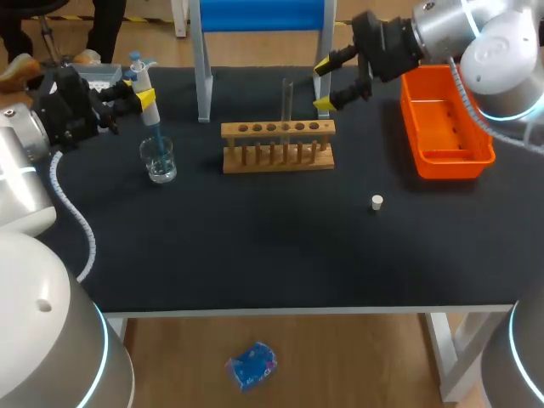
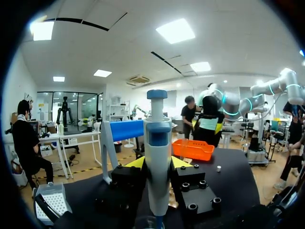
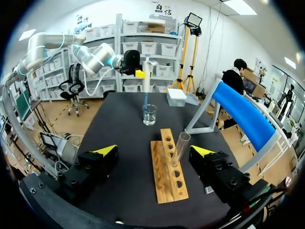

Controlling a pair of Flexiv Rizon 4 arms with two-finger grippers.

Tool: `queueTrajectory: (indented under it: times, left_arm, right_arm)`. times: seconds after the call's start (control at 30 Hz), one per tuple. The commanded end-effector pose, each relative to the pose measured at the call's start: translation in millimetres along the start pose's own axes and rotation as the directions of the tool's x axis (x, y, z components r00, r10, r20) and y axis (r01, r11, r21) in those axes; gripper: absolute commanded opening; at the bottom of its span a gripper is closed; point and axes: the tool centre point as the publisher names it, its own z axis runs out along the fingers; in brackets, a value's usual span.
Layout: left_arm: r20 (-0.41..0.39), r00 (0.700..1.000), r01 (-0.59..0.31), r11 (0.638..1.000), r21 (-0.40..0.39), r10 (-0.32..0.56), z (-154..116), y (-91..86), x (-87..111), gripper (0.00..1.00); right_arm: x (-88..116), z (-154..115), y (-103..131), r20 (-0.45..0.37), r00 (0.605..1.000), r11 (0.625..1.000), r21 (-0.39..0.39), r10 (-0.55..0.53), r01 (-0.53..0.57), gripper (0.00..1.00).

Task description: Invert the test tube, pick up the pipette, mount the tip to pipette, aspirate from beaker and dispense into the tube, eject the tip, return the pipette, and cap with the stopper.

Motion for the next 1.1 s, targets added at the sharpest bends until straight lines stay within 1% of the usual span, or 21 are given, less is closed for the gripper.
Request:
queueTrajectory:
  times: [0.03,0.37,0.7,0.83,0.87,1.1]
  left_arm:
    - [0.000,1.000,0.001,1.000,0.000,-0.001,-0.4,-0.6,0.3,0.00]
    - [0.000,1.000,0.001,1.000,0.000,-0.001,-0.4,-0.6,0.3,0.00]
    - [0.000,1.000,0.001,1.000,0.000,-0.001,-0.4,-0.6,0.3,0.00]
    - [0.000,1.000,0.001,1.000,0.000,-0.001,-0.4,-0.6,0.3,0.00]
    - [0.000,1.000,0.001,1.000,0.000,-0.001,-0.4,-0.6,0.3,0.00]
    - [0.000,1.000,0.001,1.000,0.000,-0.001,-0.4,-0.6,0.3,0.00]
  right_arm:
    - [-17.9,7.9,-10.2,-0.037,0.999,1.000,-0.006,-0.001,0.001,1.00]
    - [-34.2,24.3,-20.0,-0.079,0.997,1.000,0.005,-0.009,0.010,1.00]
    - [-45.4,33.0,-21.7,-0.103,0.995,1.000,0.010,-0.015,0.016,1.00]
    - [-47.8,33.8,-20.5,-0.110,0.994,1.000,0.015,-0.020,0.022,1.00]
    - [-46.6,35.0,-19.8,-0.129,0.991,0.999,0.017,-0.036,0.038,1.00]
    - [-46.6,35.0,-19.8,-0.129,0.991,0.999,0.017,-0.036,0.038,1.00]
